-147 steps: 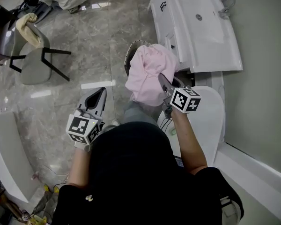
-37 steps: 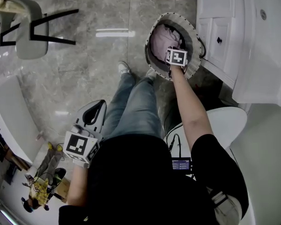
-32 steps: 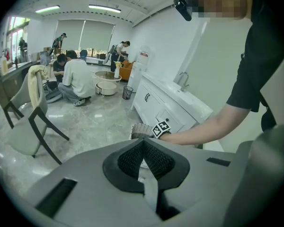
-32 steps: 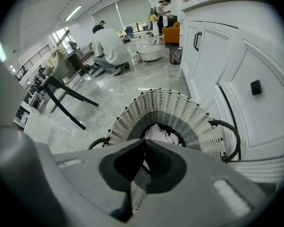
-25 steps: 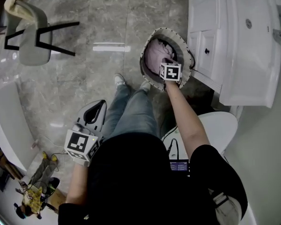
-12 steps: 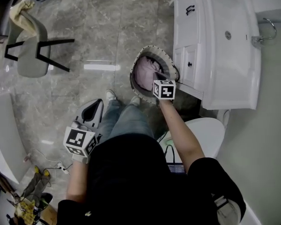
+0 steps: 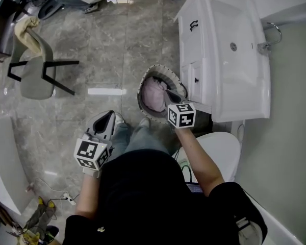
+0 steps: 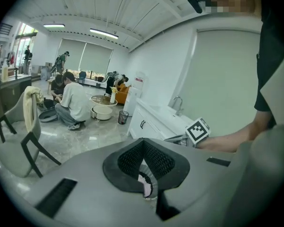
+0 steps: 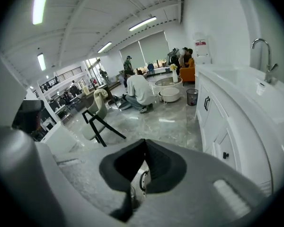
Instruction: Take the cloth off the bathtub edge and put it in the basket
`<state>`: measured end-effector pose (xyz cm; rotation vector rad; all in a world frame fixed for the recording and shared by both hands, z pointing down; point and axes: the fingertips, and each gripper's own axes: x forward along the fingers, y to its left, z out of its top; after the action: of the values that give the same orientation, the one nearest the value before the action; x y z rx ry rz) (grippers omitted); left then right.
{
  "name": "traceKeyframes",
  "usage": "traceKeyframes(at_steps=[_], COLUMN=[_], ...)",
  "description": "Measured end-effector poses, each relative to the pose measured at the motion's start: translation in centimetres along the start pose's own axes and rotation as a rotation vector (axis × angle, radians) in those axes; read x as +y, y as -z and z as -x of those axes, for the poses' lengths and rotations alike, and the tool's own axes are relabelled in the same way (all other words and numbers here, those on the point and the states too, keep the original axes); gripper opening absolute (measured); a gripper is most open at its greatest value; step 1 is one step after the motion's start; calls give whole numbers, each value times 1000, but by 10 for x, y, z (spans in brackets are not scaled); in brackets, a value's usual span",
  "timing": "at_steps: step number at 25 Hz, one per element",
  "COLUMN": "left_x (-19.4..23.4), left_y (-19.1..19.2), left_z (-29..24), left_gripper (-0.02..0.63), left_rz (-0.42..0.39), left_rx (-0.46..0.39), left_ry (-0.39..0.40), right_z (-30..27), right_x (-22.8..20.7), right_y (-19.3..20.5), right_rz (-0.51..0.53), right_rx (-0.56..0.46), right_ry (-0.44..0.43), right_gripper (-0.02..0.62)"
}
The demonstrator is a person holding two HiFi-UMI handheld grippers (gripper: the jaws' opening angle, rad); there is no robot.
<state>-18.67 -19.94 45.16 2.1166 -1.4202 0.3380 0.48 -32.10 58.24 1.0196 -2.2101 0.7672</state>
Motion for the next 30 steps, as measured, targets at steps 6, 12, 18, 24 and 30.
traceKeyframes(at_steps=[6, 12, 18, 24, 30], left_x=[-7, -12, -18, -20, -26], left_y=[-29, -63, -95, -123, -140], left_z=[8, 23, 41, 61, 77], left_gripper=[12, 12, 12, 12, 12], left_rz=[-17, -44, -92, -114, -153], left_rx=[-52, -124, -181, -238, -281], left_ry=[27, 62, 95, 102, 115], right_z=[55, 106, 148, 182, 203], right_x=[37, 69, 102, 128, 144], right_y=[-51, -94, -127, -152, -167], right_rz=[54, 130, 164, 206, 240], right_rx=[-126, -243, -340, -424, -482], right_ry=[-47, -48, -84, -101, -110], right_gripper=[-5, -5, -5, -5, -5])
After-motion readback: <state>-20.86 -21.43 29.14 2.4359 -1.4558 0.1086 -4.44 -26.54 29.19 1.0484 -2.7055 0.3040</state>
